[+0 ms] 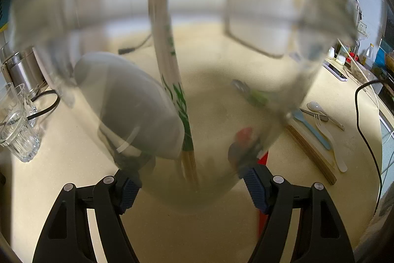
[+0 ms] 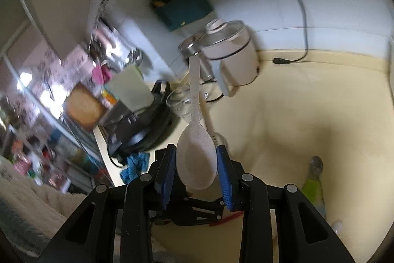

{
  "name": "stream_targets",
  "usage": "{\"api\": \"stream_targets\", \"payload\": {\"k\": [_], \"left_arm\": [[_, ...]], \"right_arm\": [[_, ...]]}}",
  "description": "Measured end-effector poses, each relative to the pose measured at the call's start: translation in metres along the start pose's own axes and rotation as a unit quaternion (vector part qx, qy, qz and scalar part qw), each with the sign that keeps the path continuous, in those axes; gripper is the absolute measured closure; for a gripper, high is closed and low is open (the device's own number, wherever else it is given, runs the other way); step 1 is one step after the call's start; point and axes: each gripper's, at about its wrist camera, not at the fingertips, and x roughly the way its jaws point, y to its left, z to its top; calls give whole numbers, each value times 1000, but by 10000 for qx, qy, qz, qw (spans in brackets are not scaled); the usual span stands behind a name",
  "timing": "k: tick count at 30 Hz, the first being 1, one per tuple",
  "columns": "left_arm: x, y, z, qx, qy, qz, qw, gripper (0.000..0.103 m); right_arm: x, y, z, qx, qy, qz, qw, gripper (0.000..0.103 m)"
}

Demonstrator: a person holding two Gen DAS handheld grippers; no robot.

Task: Organize utensils
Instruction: 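Lift the white spoon and lower it into the cup held by the left tool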

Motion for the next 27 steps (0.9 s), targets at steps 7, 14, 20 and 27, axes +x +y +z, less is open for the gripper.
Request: {"api": "stream_targets", "payload": {"k": [7, 14, 20, 27], "left_arm": [[-1, 1, -1, -25, 3, -29, 10000, 26], [-2, 1, -1, -20, 3, -23, 10000, 26], [0, 3, -2, 2, 28, -22, 10000, 26], [-1, 4, -3, -1, 26, -19, 10000, 26]], "right_arm": [[57, 21, 0, -635, 457, -311, 9964, 70], [85, 16, -2, -1027, 738, -590, 9902, 70], [99, 20, -1, -1235, 1016, -621, 9852, 70], [90, 24, -1, -1402, 1028, -829, 9813, 65]]}}
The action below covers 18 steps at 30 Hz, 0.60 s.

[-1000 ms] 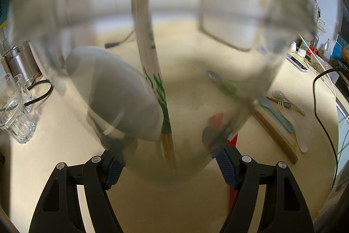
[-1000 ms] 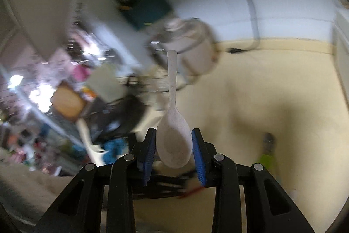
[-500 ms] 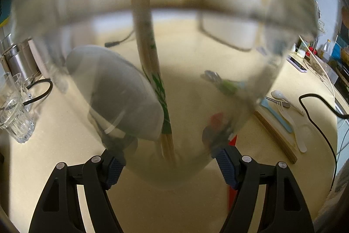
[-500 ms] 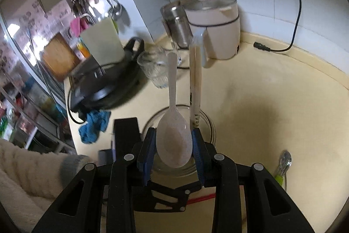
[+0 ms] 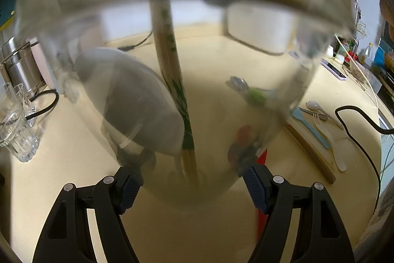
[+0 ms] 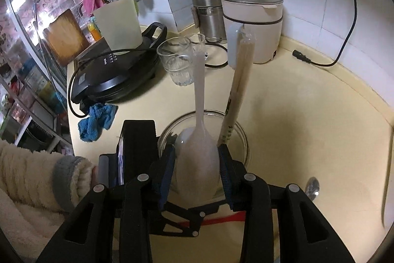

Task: Organize utensils
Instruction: 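Lift the white spoon and lower it into the cup held by the left tool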

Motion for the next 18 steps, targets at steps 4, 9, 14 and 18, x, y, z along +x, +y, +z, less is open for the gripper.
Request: {"api": "stream_targets", "payload": {"k": [4, 9, 14, 18], "left_arm": [[0, 0, 0, -4, 3, -4, 10000, 26], [0, -1, 0, -1, 1, -9, 10000, 26], [1, -1, 1, -16, 2, -8, 10000, 26], [1, -1, 2, -18, 3, -7, 10000, 26]], "right_arm": [[0, -5, 1, 118, -19, 104, 9999, 66], [0, 2, 1, -36, 209, 36, 9998, 70], [-21, 2, -3, -24, 287, -27, 9996, 70], [-43, -4, -10, -98, 496, -284, 9983, 70]]}}
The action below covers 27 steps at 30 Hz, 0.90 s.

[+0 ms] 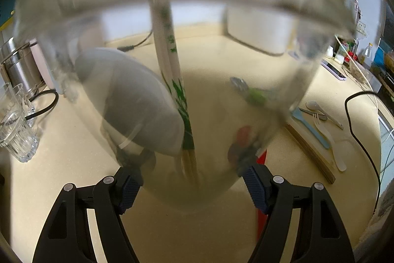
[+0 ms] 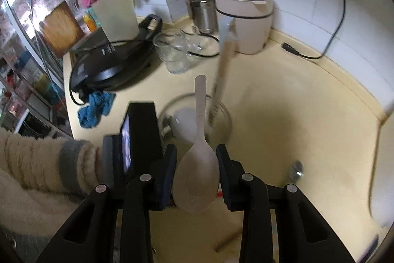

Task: Organize utensils
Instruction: 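Lift the white spoon and lower it into the cup held by the left tool, then move the right tool back to the utensil pile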

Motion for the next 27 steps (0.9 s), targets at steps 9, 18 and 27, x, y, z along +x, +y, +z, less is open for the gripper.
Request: {"api": "stream_targets", "payload": {"k": [9, 18, 27], "left_arm": [[0, 0, 0, -2, 1, -1, 10000, 26], [0, -1, 0, -6, 5, -4, 10000, 26], [-1, 0, 1, -6, 5, -8, 10000, 26]], "right_arm": [[-38, 20, -5, -1190, 813, -492, 9883, 76], [-19, 46, 34, -2287, 920, -744, 9663, 81], [-3, -25, 14, -560, 699, -282, 9956, 81]]}}
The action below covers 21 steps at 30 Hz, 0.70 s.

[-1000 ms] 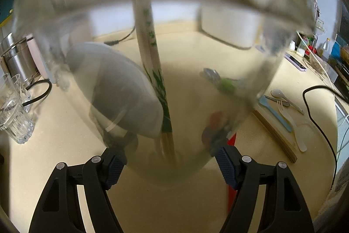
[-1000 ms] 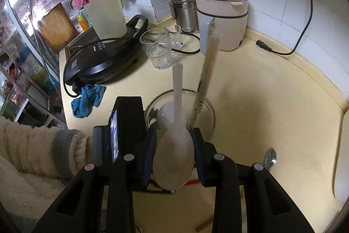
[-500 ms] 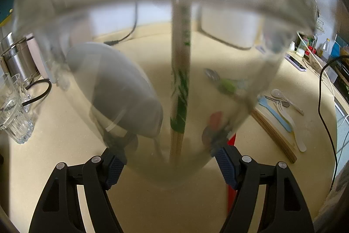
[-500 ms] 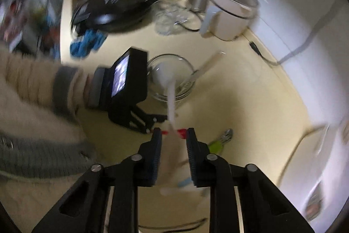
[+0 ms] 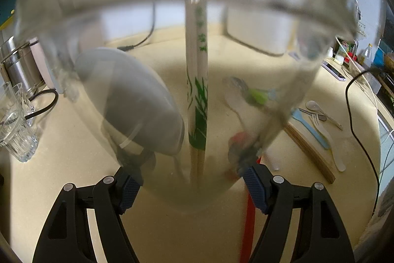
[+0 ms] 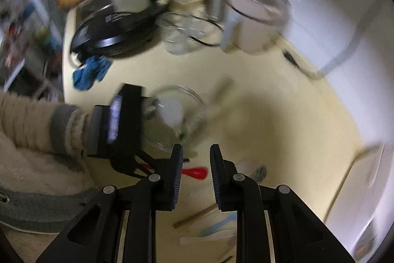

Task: Organize utensils
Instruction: 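Move the right tool back to the utensil pile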

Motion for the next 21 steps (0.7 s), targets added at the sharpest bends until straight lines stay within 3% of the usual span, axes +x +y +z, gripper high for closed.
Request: {"api": "stream_targets", "payload": {"k": [5, 9, 12, 16, 17, 21], "left_arm": [[0, 0, 0, 2, 0, -3, 10000, 26], [0, 0, 0, 14, 6, 5, 10000, 26], [0, -1, 0, 14, 5, 7, 10000, 26], [0, -2, 0, 14, 4, 8, 10000, 26], [0, -1, 0, 14, 5, 7, 10000, 26], [0, -1, 0, 14, 5, 6, 10000, 26]], "right_arm": [[48, -43, -53, 1523, 253, 253, 9877, 80], [87, -72, -78, 2795, 235, 546, 9583, 74], [106, -95, -79, 3472, 24, 390, 9370, 66], [122, -107, -63, 3665, -94, 62, 9304, 58], [127, -107, -57, 3603, -28, -41, 9328, 54], [151, -105, -40, 3362, 473, -630, 9385, 54]]}}
